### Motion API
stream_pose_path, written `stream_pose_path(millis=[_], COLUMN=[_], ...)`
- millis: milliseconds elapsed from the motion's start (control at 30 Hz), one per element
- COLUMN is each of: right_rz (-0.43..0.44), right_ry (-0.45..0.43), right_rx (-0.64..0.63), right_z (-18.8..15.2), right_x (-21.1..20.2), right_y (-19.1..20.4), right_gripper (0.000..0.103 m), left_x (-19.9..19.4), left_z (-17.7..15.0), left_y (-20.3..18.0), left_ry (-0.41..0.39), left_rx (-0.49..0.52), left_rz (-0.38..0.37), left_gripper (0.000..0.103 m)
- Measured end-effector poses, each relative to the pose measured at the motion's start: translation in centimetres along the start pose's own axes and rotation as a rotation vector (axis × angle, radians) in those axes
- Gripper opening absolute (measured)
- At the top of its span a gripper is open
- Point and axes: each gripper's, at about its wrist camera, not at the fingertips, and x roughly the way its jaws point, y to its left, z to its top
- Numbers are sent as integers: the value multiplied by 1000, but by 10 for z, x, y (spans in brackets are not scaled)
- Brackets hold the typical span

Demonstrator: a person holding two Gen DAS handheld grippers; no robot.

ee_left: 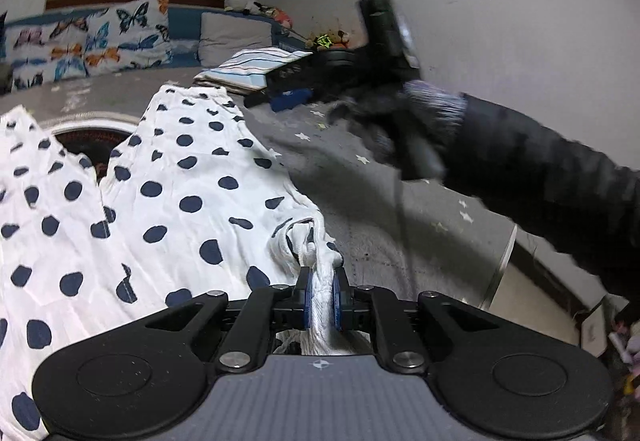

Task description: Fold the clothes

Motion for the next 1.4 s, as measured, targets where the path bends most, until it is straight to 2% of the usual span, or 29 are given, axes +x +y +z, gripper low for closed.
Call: stream_pose_path(millis=[267, 567, 633, 700, 767, 867, 1167, 1400], right_rz=[-52, -75, -83, -85, -101, -117, -124, -101], right_ry=[36, 50, 42, 37, 40, 38, -11, -57], right_rx=[1, -2, -12, -15, -9, 10, -5, -62], right_z=[45, 57, 57, 58, 60, 64, 90, 124], right_x=[75, 117, 120, 123, 124, 123, 96, 80], right_y=[-24, -34, -32, -31, -31, -31, -5, 54], right_gripper=[44, 42, 37, 19, 10, 3, 1, 1], left_x=[-5, -8, -8, -8, -10, -14, -49, -92], left_z=[5, 6, 5, 5, 4, 2, -5, -22], left_y=[17, 26, 27, 27, 26, 26, 33, 45], left_ry=[-7, -11, -11, -12, -17, -27, -103, -195], left_rx=[-73, -109, -113, -118, -122, -128, -179, -251], left_rz=[-24, -38, -40, -40, -40, -37, -20, 2], left_gripper=[11, 11, 11, 11, 11, 11, 10, 10])
